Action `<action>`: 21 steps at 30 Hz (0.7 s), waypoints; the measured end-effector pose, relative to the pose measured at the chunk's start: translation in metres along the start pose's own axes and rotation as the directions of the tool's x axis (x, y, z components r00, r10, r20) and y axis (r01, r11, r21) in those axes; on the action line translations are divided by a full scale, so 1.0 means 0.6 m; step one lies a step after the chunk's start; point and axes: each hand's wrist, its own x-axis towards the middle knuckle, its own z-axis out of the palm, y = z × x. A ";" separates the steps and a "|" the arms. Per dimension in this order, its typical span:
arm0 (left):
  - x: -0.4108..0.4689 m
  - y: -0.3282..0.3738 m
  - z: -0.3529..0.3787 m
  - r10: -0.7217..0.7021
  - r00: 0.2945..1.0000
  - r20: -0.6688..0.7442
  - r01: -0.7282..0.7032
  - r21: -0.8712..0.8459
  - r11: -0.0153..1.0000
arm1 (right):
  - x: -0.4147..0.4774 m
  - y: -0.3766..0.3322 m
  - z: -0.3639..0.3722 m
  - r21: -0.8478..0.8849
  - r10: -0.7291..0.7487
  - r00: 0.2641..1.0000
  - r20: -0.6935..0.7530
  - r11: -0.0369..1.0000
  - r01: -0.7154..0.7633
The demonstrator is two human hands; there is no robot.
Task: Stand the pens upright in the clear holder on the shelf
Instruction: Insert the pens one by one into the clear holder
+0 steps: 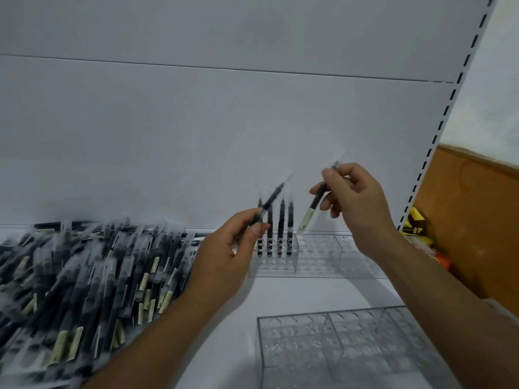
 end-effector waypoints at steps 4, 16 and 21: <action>0.003 0.000 -0.001 -0.004 0.999 0.047 0.002 0.046 0.999 | 0.005 0.009 -0.006 -0.114 -0.055 0.995 -0.079 0.992 0.046; 0.000 -0.018 0.001 -0.053 0.991 0.120 0.037 0.135 0.990 | 0.008 0.026 -0.010 -0.303 -0.033 0.998 0.045 0.952 0.045; -0.001 -0.017 0.001 -0.056 0.991 0.125 0.037 0.152 0.988 | 0.001 0.039 -0.008 -0.520 0.085 0.977 0.196 0.854 0.030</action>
